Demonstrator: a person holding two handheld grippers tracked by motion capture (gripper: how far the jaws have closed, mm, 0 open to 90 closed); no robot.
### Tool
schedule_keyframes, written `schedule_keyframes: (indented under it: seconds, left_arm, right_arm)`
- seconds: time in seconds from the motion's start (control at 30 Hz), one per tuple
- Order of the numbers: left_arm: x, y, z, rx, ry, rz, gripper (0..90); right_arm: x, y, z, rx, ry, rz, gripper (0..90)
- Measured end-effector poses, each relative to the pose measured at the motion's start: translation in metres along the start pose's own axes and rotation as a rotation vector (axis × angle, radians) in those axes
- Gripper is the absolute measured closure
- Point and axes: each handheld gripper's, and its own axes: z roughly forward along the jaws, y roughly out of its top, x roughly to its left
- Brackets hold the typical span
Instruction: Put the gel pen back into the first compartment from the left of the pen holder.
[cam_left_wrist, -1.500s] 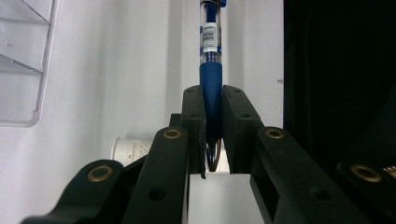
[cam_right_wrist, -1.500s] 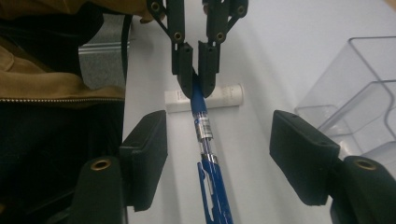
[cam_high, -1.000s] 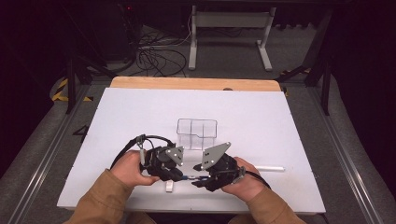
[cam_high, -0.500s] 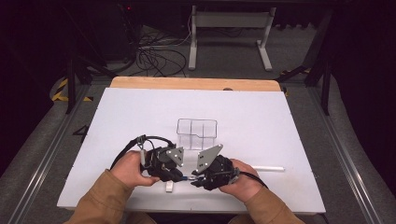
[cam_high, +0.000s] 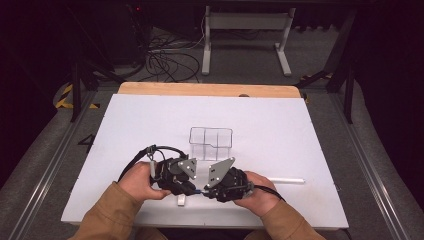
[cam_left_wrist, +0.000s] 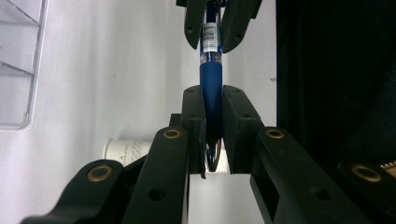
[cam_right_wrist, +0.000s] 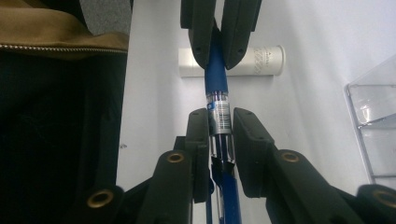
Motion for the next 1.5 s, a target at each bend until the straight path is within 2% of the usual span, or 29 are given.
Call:
schedule_keyframes:
  seconds: [1.07,1.4,1.43,1.5]
  left_arm:
    - [-0.0005,-0.0010,-0.0017,-0.006,0.004,-0.005,80.5]
    - [-0.0003,-0.0024,-0.0035,-0.034,0.009,-0.020,79.5]
    - [0.0003,-0.0028,-0.0045,-0.049,0.013,-0.024,78.3]
    - [0.0022,-0.0043,-0.0076,-0.075,-0.005,-0.049,70.7]
  right_arm:
    - [-0.0032,0.0006,0.0000,0.002,0.027,-0.050,79.2]
    - [-0.0033,0.0004,-0.0014,-0.007,0.016,-0.058,79.3]
    - [-0.0034,0.0003,-0.0019,-0.009,0.014,-0.057,79.2]
    - [-0.0034,0.0000,-0.0035,-0.012,0.008,-0.054,79.2]
